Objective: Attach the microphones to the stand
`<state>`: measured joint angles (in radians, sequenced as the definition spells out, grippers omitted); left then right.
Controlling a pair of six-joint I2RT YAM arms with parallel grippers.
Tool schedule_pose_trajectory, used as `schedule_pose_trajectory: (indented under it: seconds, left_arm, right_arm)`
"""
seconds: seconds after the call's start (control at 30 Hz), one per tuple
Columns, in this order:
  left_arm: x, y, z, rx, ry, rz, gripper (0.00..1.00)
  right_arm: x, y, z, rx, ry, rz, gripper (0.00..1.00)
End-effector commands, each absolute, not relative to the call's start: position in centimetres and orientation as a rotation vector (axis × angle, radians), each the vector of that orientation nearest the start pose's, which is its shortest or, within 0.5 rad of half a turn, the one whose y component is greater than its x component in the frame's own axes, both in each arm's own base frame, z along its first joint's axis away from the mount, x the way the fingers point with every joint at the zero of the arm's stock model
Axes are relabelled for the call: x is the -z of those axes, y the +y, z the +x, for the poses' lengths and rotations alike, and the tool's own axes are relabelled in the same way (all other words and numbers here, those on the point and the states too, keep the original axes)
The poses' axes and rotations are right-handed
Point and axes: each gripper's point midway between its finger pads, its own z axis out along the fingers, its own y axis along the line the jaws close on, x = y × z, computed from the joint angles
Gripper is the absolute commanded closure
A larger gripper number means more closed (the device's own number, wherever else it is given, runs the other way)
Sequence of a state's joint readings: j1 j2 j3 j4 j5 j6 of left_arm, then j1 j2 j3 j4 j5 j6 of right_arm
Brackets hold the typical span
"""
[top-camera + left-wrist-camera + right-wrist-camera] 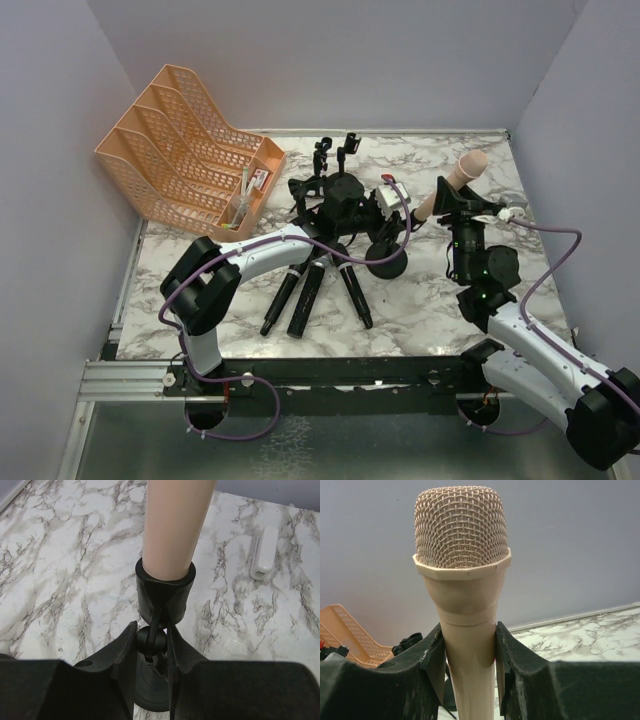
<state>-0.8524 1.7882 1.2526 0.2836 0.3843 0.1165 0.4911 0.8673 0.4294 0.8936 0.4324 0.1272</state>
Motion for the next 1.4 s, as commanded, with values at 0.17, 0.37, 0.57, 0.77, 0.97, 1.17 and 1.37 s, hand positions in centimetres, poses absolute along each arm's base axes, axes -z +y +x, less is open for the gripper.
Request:
schedule_pose_trajectory:
  seconds: [0.17, 0.37, 0.57, 0.77, 0.97, 1.17, 1.37]
  left_arm:
    - [-15.6, -44.0, 31.4, 0.800, 1.636, 1.135, 1.00]
    - [-15.3, -44.0, 31.2, 0.805, 1.633, 1.150, 1.00]
    - [-14.8, -43.9, 31.1, 0.809, 1.639, 1.154, 1.00]
    - [-14.5, -43.9, 31.0, 0.812, 1.642, 1.157, 1.00]
    - [-14.3, -44.0, 31.0, 0.814, 1.646, 1.157, 1.00]
    - [-14.1, -44.0, 30.9, 0.821, 1.650, 1.159, 1.00]
    - [-14.0, -44.0, 30.9, 0.826, 1.653, 1.158, 1.00]
  right_arm:
    - [-21.2, 12.4, 32.0, -0.381, 1.558, 0.128, 0.99]
    - [-18.6, 13.6, 31.8, -0.404, 1.695, 0.095, 0.99]
    - [-17.0, 14.1, 31.4, -0.458, 1.732, 0.130, 0.99]
    - [-15.5, 14.6, 31.3, -0.492, 1.762, 0.146, 0.99]
    - [-13.0, 14.6, 31.3, -0.463, 1.784, 0.110, 0.99]
    - [-10.6, 15.0, 31.2, -0.473, 1.821, 0.090, 0.99]
    - [-8.9, 14.9, 31.0, -0.454, 1.849, 0.079, 0.99]
